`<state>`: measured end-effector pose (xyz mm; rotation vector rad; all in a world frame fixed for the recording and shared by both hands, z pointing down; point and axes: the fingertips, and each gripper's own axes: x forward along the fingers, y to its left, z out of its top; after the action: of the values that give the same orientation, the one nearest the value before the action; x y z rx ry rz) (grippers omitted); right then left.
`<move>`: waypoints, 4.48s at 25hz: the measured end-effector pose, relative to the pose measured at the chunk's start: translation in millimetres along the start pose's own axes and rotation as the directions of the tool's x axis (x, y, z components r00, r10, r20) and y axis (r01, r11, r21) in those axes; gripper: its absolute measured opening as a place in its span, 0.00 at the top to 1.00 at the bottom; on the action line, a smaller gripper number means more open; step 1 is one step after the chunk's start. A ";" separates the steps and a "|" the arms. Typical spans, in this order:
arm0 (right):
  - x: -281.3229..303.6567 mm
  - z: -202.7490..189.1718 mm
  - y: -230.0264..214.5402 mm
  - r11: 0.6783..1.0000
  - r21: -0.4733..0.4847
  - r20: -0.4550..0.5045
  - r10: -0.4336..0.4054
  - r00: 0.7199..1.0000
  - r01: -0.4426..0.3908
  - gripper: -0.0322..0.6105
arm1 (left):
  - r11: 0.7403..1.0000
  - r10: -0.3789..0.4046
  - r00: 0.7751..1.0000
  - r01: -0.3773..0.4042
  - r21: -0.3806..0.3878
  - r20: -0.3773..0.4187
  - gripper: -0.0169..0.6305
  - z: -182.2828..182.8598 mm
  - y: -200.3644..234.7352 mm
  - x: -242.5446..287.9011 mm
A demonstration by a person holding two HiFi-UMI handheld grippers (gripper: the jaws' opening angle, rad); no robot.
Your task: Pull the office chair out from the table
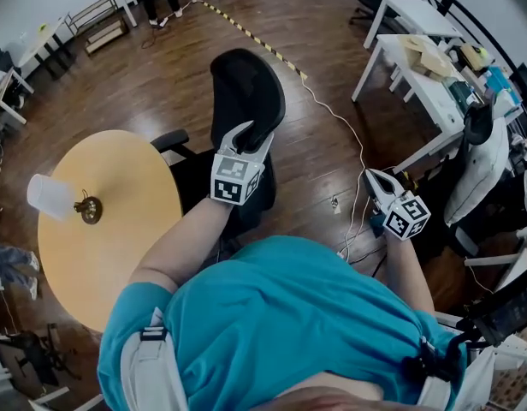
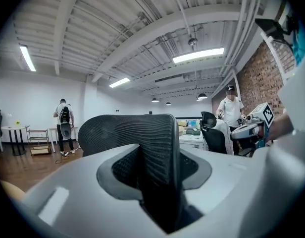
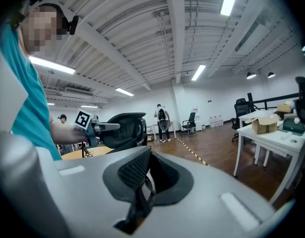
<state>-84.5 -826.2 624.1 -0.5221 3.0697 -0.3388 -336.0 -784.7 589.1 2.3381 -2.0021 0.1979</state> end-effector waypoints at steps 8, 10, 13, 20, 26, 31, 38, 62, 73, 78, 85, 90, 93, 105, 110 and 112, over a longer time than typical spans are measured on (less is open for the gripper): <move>-5.2 -2.4 -37.5 0.998 0.032 0.014 -0.052 0.999 0.052 0.95 | 1.000 -0.022 0.999 0.022 0.005 -0.044 0.71 4.8 4.0 45.8; -4.0 2.8 -40.2 0.998 0.028 0.020 -0.061 0.998 0.060 0.95 | 0.999 -0.039 0.998 0.040 0.005 -0.045 0.70 6.7 0.2 55.1; -5.6 9.3 -43.6 0.997 0.017 0.026 -0.075 0.997 0.074 0.95 | 0.998 -0.061 0.997 0.061 -0.003 -0.041 0.68 8.0 -7.1 65.8; -26.8 21.2 -61.2 0.993 0.002 0.051 -0.122 0.991 0.122 0.95 | 0.995 -0.099 0.993 0.098 -0.017 -0.058 0.65 9.4 -38.5 102.7; -52.6 18.5 -81.8 0.987 0.008 0.063 -0.163 0.985 0.163 0.95 | 0.991 -0.131 0.989 0.130 -0.029 -0.073 0.63 11.5 -70.4 144.7; -76.3 11.8 -97.4 0.980 0.018 0.070 -0.198 0.978 0.197 0.95 | 0.989 -0.143 0.986 0.140 -0.037 -0.086 0.62 12.4 -88.1 177.6; -115.5 6.2 -136.0 0.969 0.039 0.082 -0.246 0.966 0.244 0.95 | 0.988 -0.155 0.979 0.153 -0.027 -0.134 0.61 11.3 -115.4 241.0; -242.6 -32.7 -274.9 0.904 0.134 0.107 -0.419 0.901 0.405 0.95 | 0.982 -0.156 0.954 0.177 0.061 -0.258 0.64 4.4 -220.5 476.8; -292.3 -51.8 -313.7 0.870 0.160 0.114 -0.485 0.867 0.466 0.95 | 0.964 -0.149 0.930 0.212 0.162 -0.336 0.65 -0.5 -261.8 559.7; -314.6 -54.7 -334.7 0.856 0.168 0.113 -0.509 0.853 0.488 0.95 | 0.959 -0.123 0.926 0.203 0.196 -0.356 0.65 -5.9 -280.7 598.2; -335.2 -61.8 -336.7 0.843 0.183 0.109 -0.529 0.841 0.507 0.95 | 0.956 -0.107 0.916 0.202 0.213 -0.386 0.67 -2.3 -297.7 615.1; -344.2 -65.2 -328.4 0.839 0.178 0.110 -0.536 0.837 0.514 0.95 | 0.948 -0.120 0.913 0.222 0.227 -0.391 0.71 1.7 -309.2 607.8; -347.9 -64.5 -324.6 0.840 0.176 0.112 -0.536 0.837 0.514 0.95 | 0.951 -0.120 0.916 0.217 0.219 -0.384 0.73 1.5 -311.7 605.8; -335.7 -53.1 -286.2 0.862 0.168 0.122 -0.499 0.858 0.478 0.95 | 0.941 -0.269 0.907 0.319 0.112 -0.324 0.62 -17.5 -300.9 514.0; -302.1 -24.0 -216.6 0.889 0.124 0.124 -0.454 0.882 0.440 0.95 | 0.898 -0.427 0.882 0.440 0.019 -0.201 0.69 -1.7 -284.0 385.4; -292.4 -16.9 -213.3 0.900 0.113 0.126 -0.434 0.892 0.422 0.95 | 0.877 -0.475 0.868 0.480 -0.001 -0.145 0.76 1.0 -284.3 349.0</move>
<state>260.3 -923.3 678.4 -1.1669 2.7563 -0.4068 -3.1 -1082.1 646.4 2.6631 -1.3092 0.3592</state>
